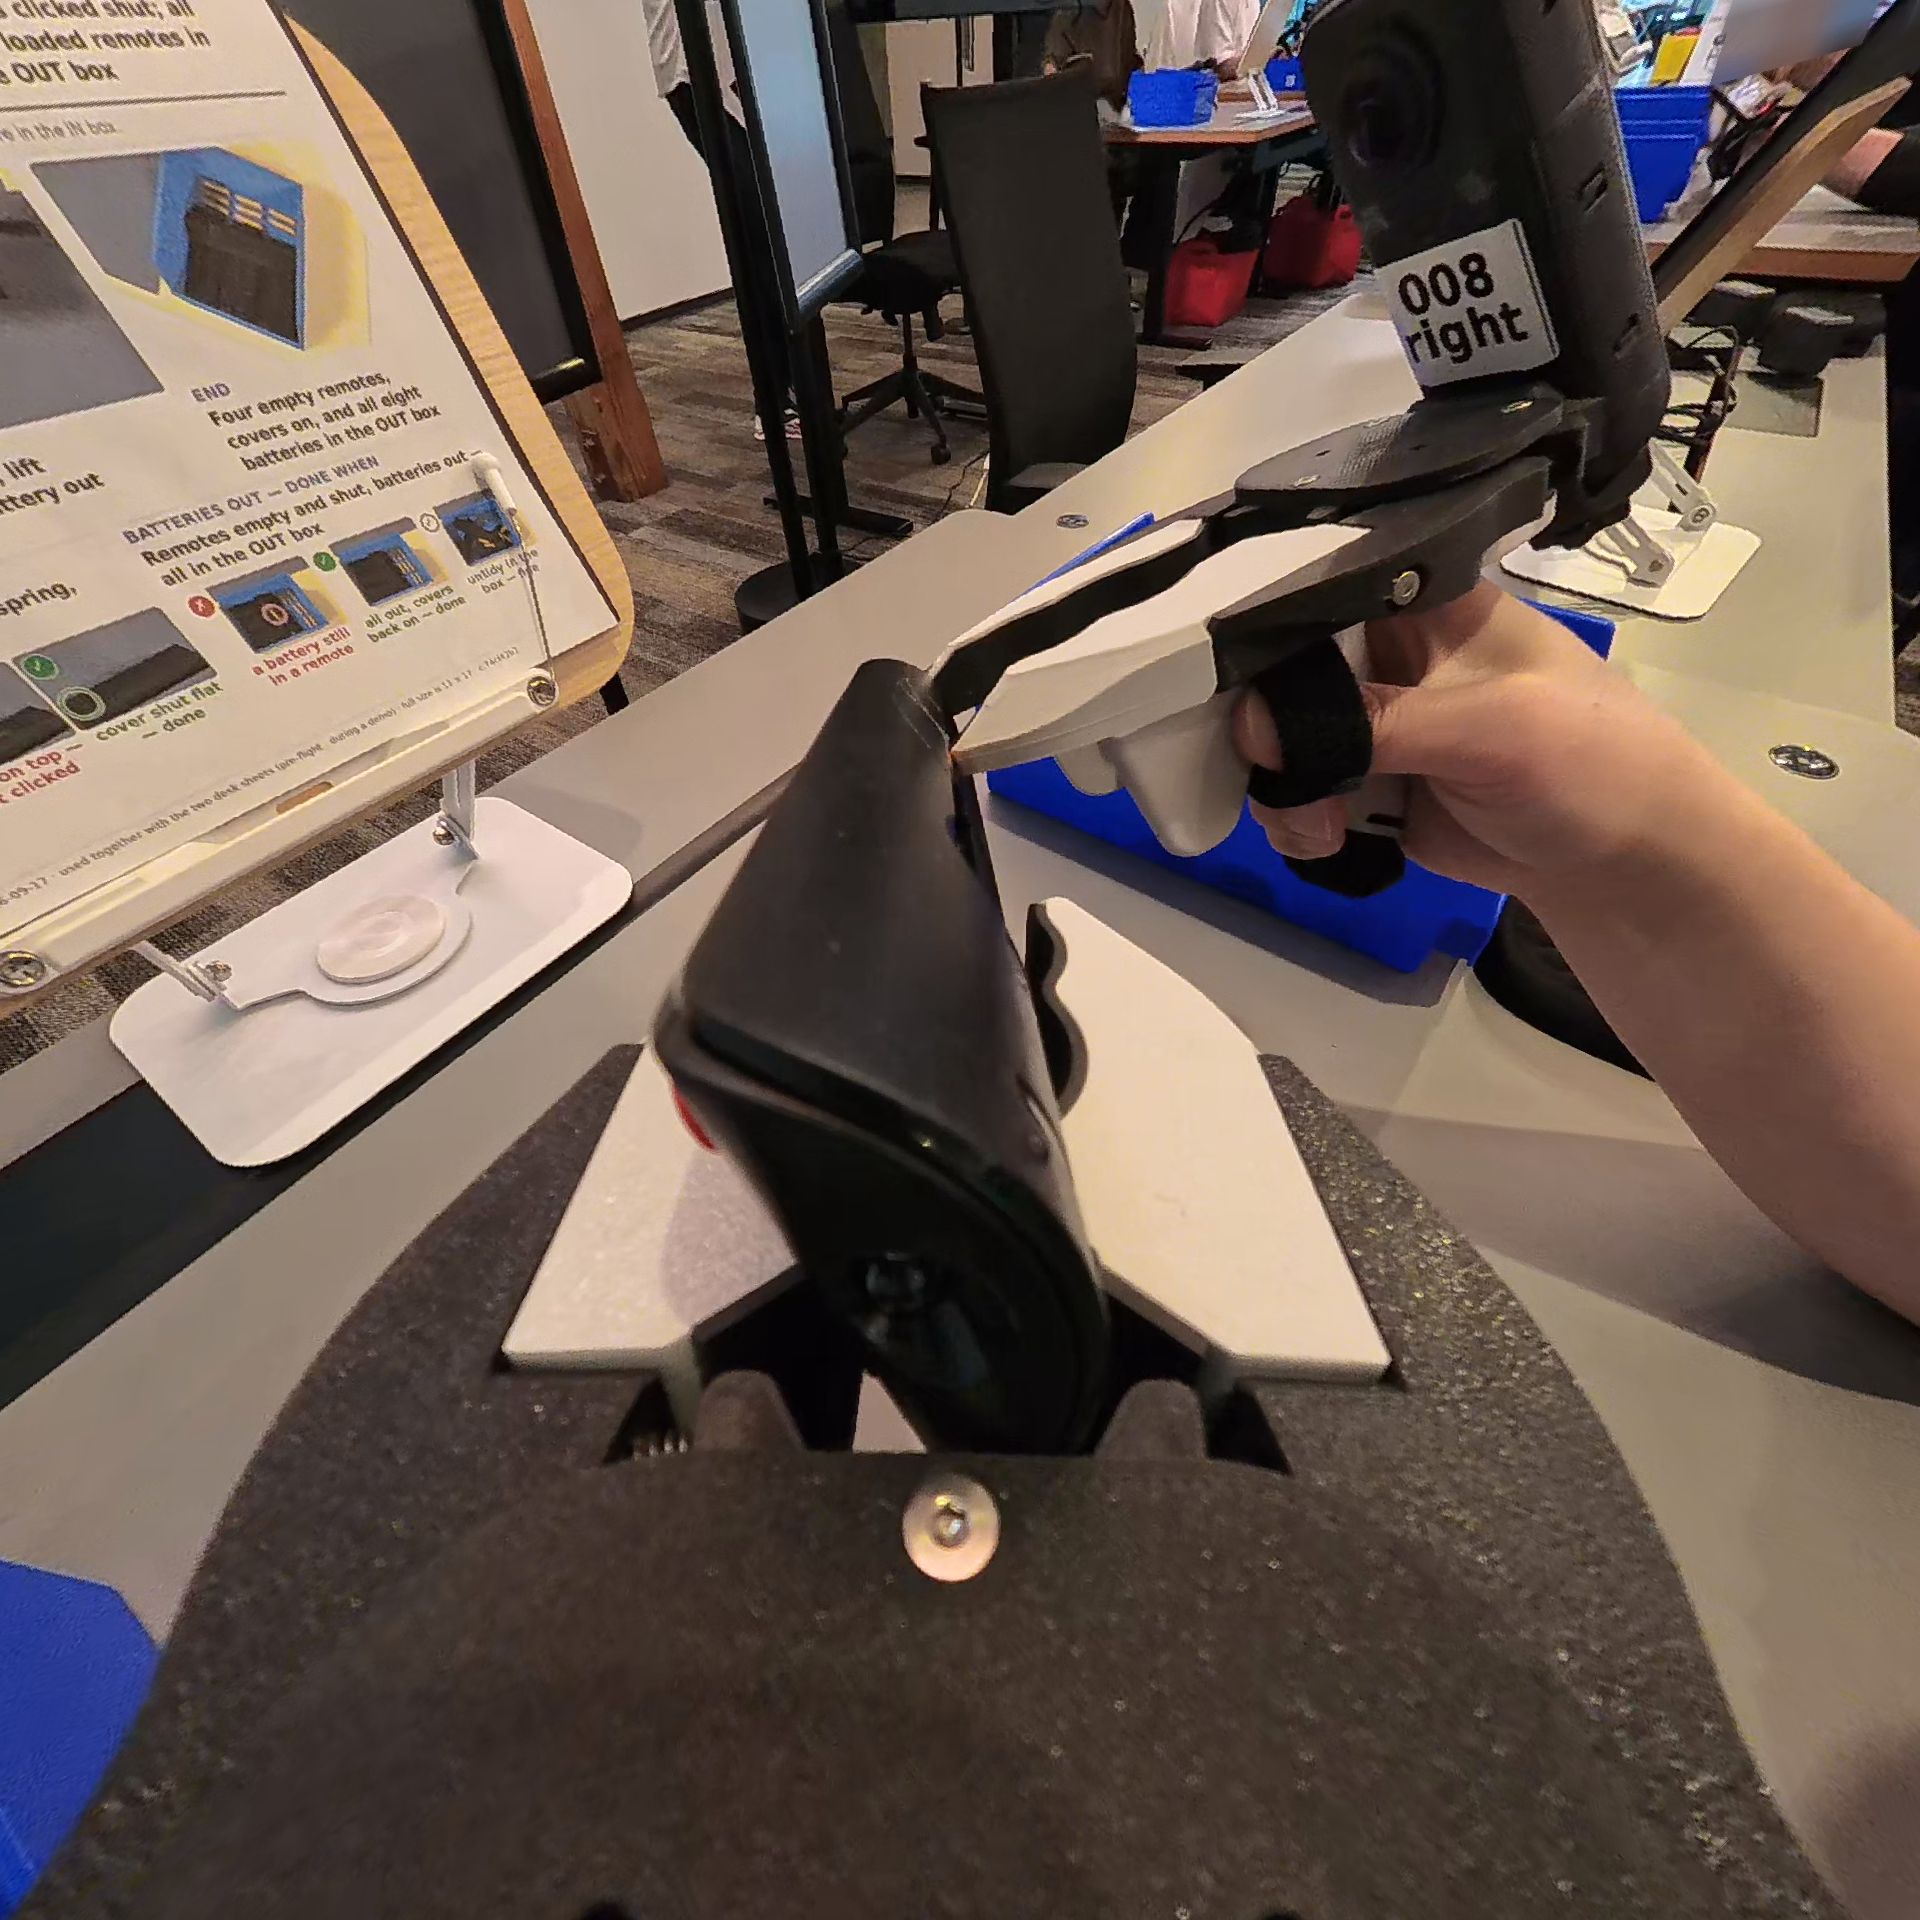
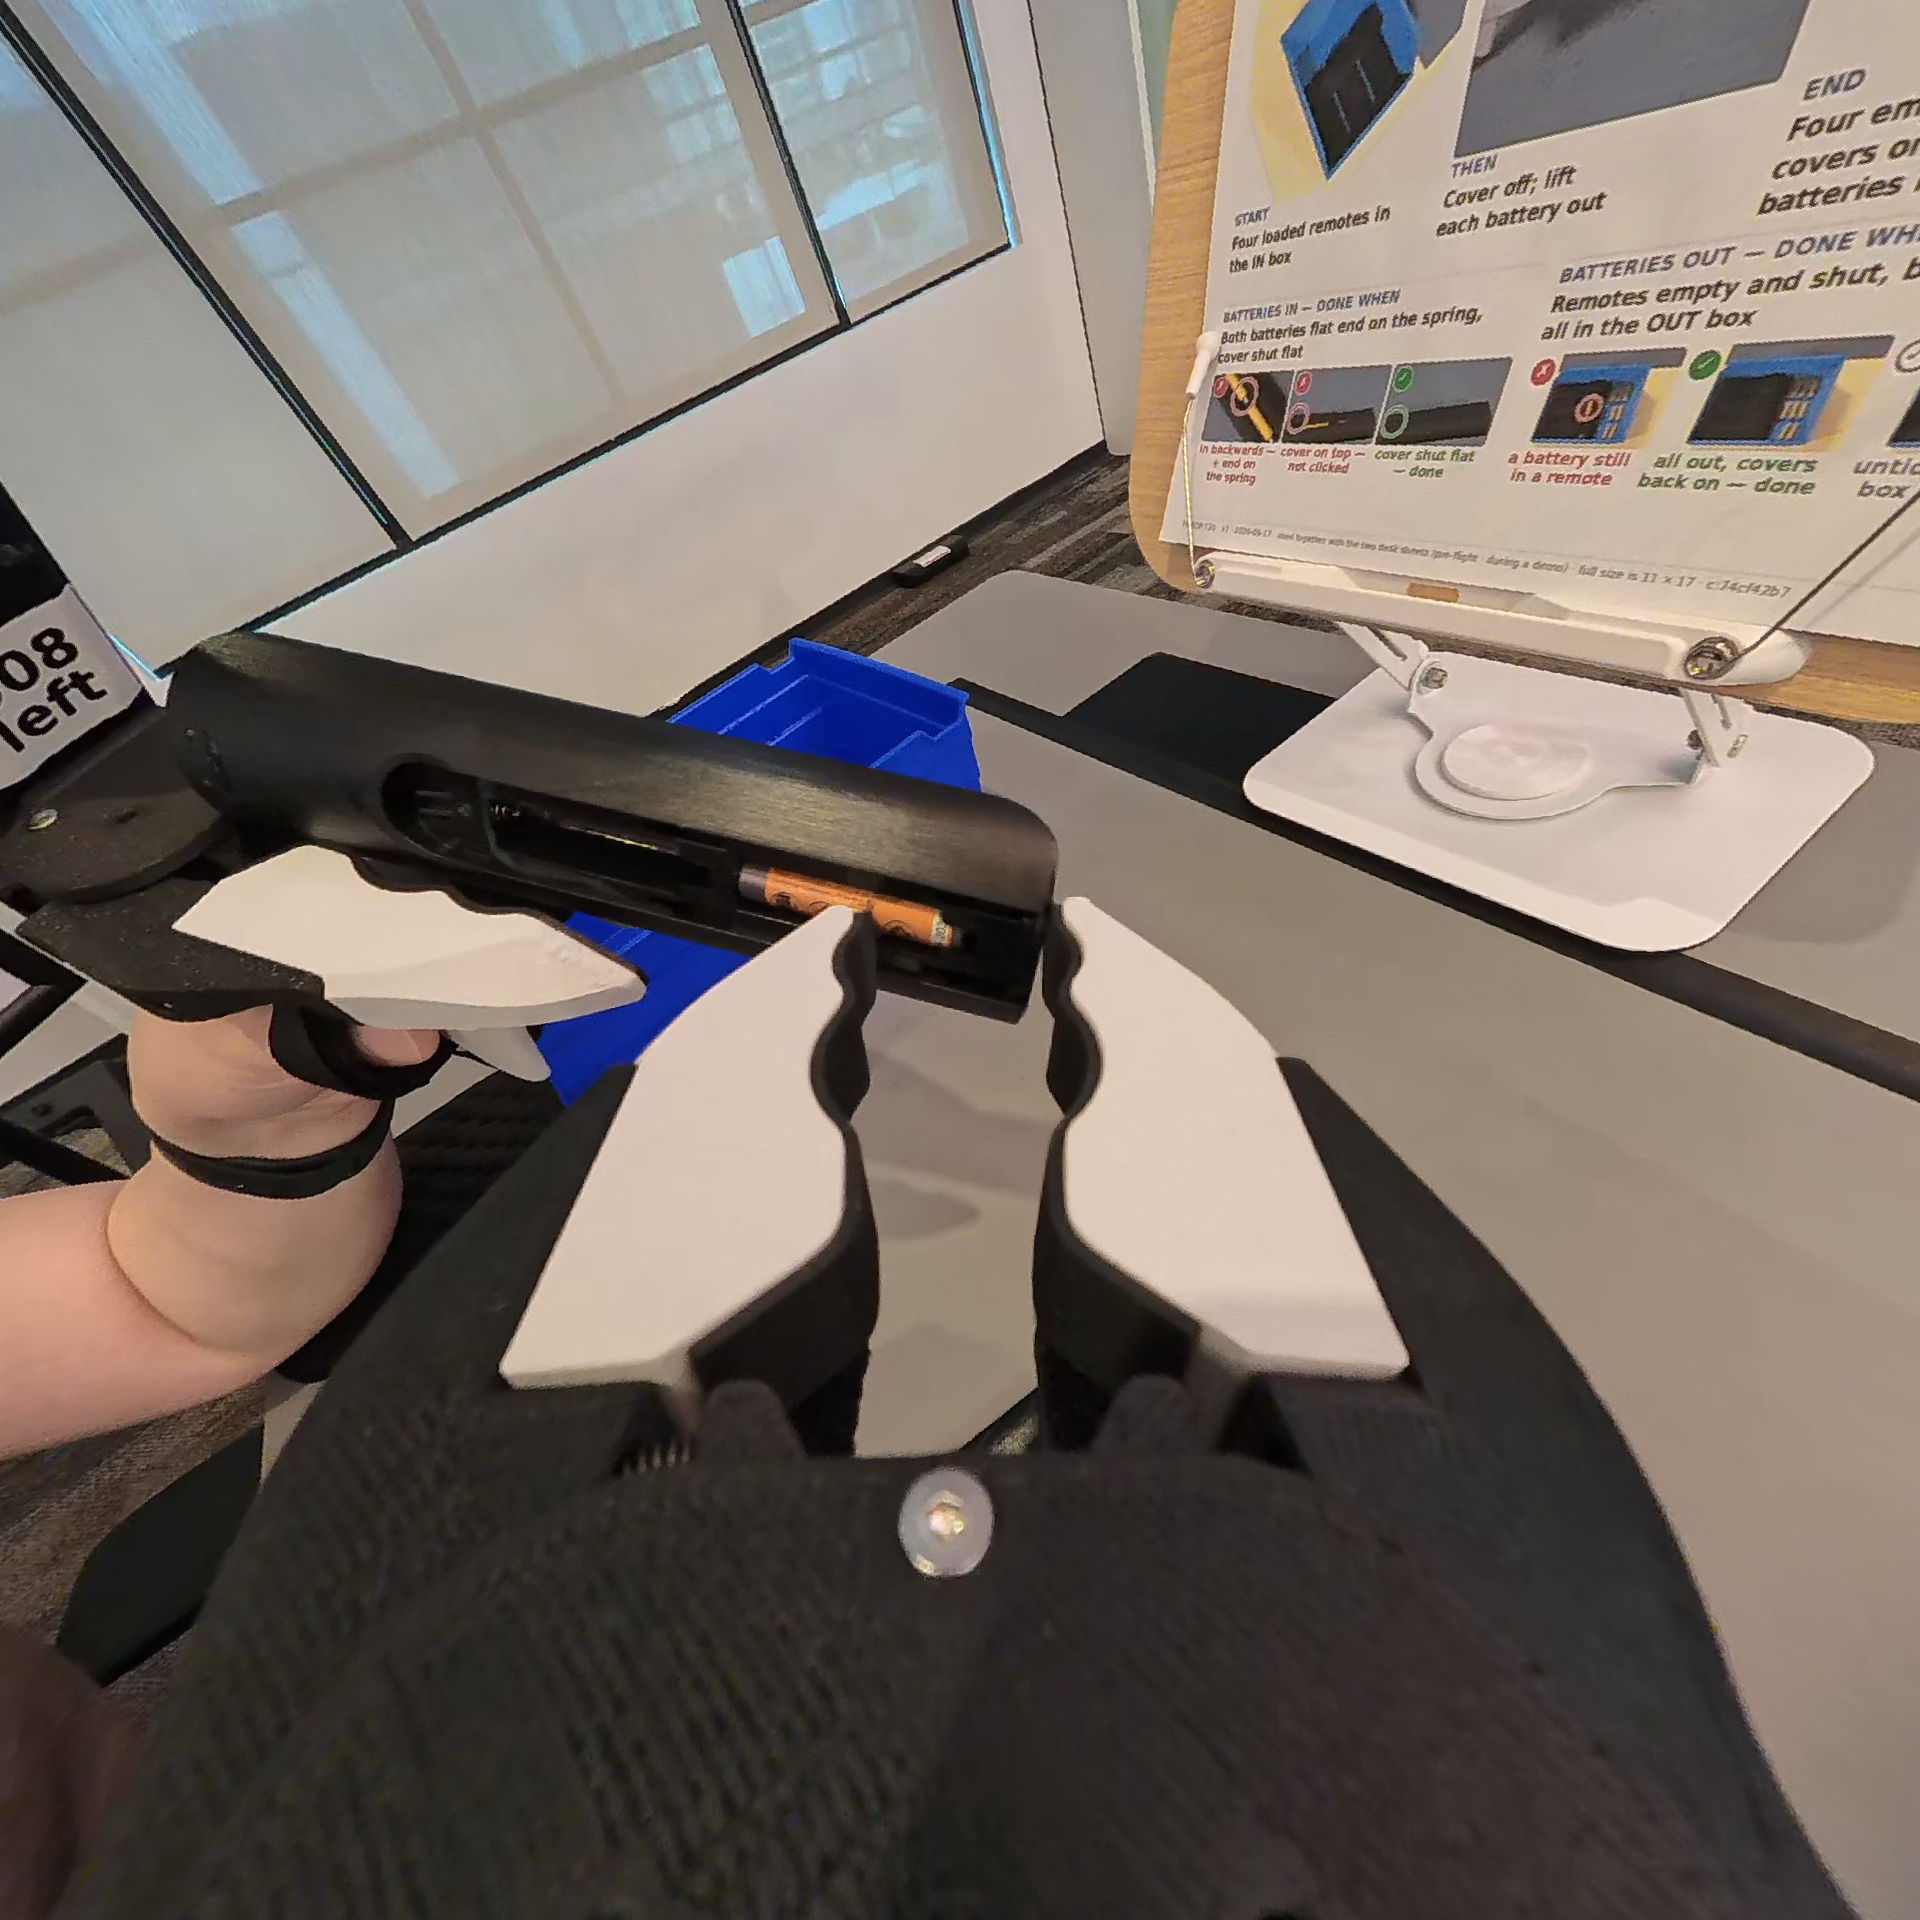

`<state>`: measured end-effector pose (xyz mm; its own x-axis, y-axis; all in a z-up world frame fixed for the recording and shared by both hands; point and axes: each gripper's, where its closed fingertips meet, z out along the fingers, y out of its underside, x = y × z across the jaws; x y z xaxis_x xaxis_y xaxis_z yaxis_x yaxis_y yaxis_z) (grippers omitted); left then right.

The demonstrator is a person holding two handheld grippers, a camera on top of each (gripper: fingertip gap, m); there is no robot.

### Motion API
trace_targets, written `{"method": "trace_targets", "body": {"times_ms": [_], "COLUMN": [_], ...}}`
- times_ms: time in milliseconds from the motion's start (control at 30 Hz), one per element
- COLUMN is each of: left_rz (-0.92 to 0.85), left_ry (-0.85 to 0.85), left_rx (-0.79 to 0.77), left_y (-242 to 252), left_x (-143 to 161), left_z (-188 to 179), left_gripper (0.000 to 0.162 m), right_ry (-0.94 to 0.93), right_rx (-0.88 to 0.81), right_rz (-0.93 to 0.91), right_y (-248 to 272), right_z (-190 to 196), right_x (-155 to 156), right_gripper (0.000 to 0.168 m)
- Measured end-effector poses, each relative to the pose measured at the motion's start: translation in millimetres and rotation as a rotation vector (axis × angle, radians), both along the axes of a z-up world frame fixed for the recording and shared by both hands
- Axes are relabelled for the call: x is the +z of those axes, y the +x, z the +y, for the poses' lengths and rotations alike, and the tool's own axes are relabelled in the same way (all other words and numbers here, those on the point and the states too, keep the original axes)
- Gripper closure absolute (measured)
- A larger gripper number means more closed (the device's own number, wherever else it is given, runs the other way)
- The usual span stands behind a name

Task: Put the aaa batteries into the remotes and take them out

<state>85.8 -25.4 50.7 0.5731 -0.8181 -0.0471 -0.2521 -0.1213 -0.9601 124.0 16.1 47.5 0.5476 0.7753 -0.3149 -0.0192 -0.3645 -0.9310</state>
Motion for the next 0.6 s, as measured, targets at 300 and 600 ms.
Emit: {"method": "trace_targets", "body": {"times_ms": [300,600], "left_rz": [0.003,0.0], "left_ry": [0.0,0.004], "left_rx": [-0.005,-0.005], "left_y": [-0.6,-0.2], "left_x": [0.8,1.1], "left_z": [-0.9,-1.1], "left_gripper": [0.135,0.136], "right_ry": [-0.005,-0.01], "right_rx": [0.007,-0.004], "right_rz": [0.006,0.007], "right_y": [0.5,4.2], "right_z": [-0.6,1.2], "right_x": [0.2,-0.4], "right_gripper": [0.138,0.142]}}
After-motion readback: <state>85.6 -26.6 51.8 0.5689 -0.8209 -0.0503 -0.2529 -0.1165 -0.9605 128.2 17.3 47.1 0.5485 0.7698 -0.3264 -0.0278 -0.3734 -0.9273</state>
